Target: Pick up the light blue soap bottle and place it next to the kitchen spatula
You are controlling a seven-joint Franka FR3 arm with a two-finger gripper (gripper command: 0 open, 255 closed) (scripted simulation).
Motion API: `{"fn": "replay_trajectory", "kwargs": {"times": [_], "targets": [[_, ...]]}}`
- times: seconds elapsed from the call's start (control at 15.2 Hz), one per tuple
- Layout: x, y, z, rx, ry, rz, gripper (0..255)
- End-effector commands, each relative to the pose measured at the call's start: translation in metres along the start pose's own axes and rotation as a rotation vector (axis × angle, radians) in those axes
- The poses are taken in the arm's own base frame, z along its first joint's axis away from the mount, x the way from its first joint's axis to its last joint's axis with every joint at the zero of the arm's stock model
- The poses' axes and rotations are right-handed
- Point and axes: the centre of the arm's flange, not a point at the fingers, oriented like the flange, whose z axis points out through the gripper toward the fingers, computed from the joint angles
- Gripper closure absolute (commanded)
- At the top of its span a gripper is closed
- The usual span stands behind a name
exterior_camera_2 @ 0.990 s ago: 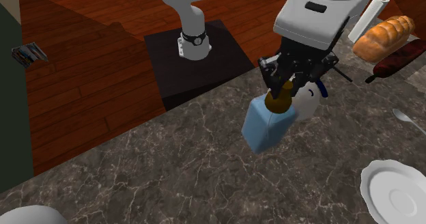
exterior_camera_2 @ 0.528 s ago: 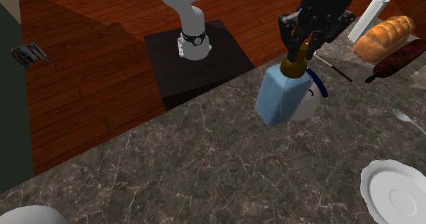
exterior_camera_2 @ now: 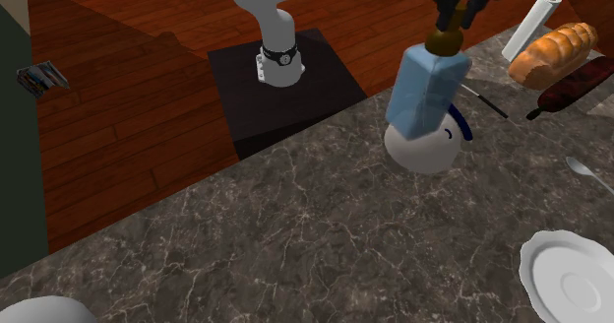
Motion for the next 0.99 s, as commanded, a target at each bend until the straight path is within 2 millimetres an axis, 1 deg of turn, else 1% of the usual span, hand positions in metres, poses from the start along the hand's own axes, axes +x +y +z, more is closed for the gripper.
{"fn": "replay_trajectory", "kwargs": {"times": [0.0,0.92], "targets": [[-0.022,-0.012,-0.011,0.000,0.000,0.001,255],[-0.161,-0.111,-0.081,0.000,0.000,0.001,255]]}}
